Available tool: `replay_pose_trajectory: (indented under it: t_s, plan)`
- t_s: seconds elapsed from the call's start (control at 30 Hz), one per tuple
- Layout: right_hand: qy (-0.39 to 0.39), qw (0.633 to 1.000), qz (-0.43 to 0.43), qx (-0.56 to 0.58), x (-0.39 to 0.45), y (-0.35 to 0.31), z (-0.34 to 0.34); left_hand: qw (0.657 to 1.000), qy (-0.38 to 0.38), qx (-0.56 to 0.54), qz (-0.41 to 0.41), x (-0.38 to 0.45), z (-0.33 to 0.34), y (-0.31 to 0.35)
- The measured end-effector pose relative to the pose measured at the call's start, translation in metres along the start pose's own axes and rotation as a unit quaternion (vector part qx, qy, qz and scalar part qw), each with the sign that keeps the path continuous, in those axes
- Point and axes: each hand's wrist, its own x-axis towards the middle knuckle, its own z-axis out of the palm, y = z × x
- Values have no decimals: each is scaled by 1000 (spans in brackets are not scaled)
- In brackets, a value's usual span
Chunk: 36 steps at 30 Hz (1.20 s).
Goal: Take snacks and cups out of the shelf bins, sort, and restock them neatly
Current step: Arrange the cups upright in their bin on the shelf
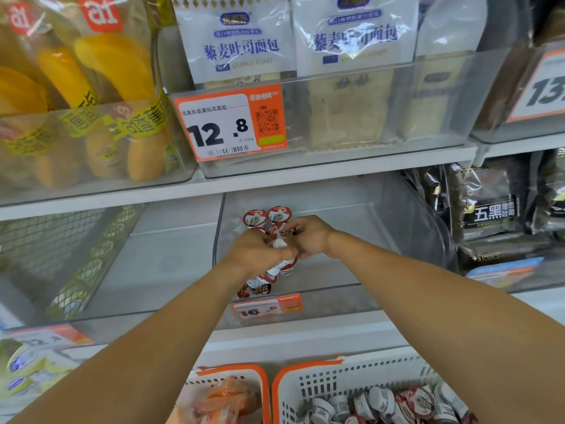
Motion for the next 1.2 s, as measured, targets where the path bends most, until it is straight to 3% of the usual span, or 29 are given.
replay_pose_trajectory:
  t_s: [0.17,0.27,0.33,0.5,0.77,0.87,1.03,1.2]
  plan:
    - [8,999,2,-34,-26,-10,-18,993,-10,109,48,11,5,-6]
    - [-152,987,58,-9,-47,-12,-21,976,-84,189,65,12,5,-6]
    - [-196,978,75,1,-56,-9,-17,957,-124,253,64,10,4,-5]
    - [-157,985,62,29,-63,-5,3,936,-157,308,69,9,-4,-7]
    - [-119,989,83,-33,-67,-6,1,958,-61,258,106,4,-13,-15]
    - [-156,982,104,-13,-69,-8,-2,955,-52,269,114,2,-10,-17]
    - [-89,987,91,-95,-60,-3,10,948,-63,293,106,-1,-8,-15]
    - [-118,987,104,-8,-63,0,-3,965,-27,248,80,1,-9,-14]
